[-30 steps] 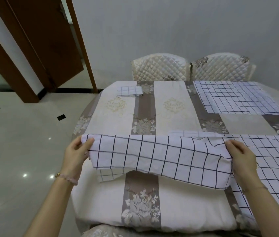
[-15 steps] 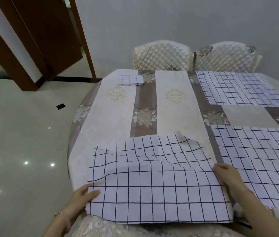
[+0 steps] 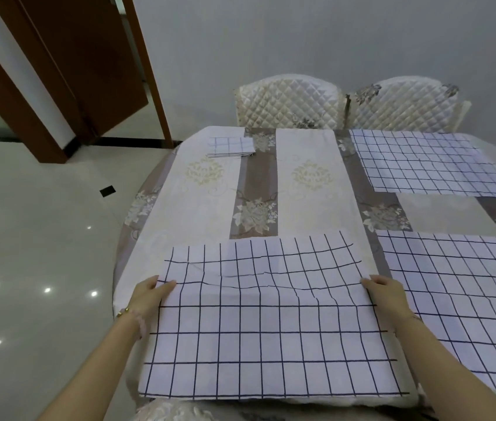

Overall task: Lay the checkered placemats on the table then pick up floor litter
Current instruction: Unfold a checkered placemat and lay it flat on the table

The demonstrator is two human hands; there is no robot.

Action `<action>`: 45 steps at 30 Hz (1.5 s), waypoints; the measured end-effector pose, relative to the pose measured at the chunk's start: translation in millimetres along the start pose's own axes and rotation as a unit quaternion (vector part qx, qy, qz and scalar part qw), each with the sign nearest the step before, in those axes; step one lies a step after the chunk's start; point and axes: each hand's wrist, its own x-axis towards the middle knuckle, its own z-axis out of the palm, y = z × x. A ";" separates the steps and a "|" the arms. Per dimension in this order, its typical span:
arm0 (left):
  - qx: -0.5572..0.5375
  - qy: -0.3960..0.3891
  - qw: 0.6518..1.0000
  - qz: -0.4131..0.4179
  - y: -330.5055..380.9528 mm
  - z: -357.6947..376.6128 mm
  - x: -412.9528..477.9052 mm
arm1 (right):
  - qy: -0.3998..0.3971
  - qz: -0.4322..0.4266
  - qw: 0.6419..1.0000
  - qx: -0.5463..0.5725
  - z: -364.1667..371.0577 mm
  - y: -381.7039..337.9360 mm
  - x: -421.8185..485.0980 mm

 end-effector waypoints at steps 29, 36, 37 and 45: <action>0.455 -0.029 0.782 0.425 -10.4 105.5 -27.4 | -0.030 -0.202 0.939 -0.278 26.0 7.9 -55.4; 0.584 -0.141 0.699 0.388 -41.5 139.5 -20.6 | -0.245 -0.312 0.787 -0.473 76.3 16.8 -50.0; 0.593 -0.141 0.694 0.384 -42.9 137.3 -18.8 | -0.233 -0.314 0.786 -0.479 74.5 14.8 -37.7; 0.590 -0.104 0.685 0.415 -50.8 139.6 -16.3 | -0.128 -0.231 0.824 -0.501 52.9 -20.6 68.2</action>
